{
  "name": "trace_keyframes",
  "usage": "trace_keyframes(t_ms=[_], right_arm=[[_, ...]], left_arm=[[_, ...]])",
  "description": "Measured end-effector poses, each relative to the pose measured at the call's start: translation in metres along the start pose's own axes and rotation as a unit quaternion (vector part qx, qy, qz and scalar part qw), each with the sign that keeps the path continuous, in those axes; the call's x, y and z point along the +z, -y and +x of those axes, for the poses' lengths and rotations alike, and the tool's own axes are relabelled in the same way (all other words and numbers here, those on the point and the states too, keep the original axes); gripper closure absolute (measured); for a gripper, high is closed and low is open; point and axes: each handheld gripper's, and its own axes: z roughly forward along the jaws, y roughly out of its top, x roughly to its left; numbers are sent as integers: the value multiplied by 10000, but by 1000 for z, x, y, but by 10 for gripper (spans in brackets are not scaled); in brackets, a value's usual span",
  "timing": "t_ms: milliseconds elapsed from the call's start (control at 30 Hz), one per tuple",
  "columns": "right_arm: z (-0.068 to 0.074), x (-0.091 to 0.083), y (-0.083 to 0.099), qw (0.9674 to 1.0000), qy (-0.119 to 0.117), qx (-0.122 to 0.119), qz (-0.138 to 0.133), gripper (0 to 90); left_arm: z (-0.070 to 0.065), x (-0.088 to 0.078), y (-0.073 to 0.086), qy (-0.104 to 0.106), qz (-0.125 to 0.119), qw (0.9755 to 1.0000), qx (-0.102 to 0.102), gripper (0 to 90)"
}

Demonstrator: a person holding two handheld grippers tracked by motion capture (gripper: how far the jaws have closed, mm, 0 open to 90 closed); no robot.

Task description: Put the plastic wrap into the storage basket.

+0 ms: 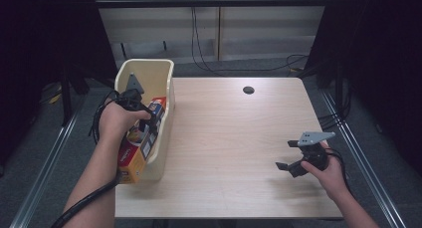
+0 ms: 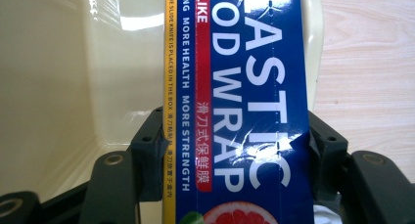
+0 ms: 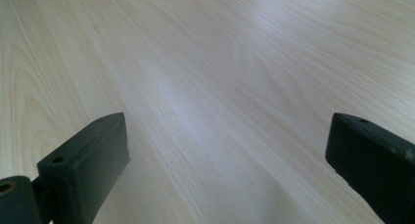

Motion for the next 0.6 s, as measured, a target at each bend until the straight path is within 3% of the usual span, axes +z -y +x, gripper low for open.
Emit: trace_keyframes(t_ms=[600], right_arm=[[1, 0, 0, 10000, 22, 4, 8, 24]], left_arm=[[4, 8, -3, 25, -8, 9998, -174, 400]])
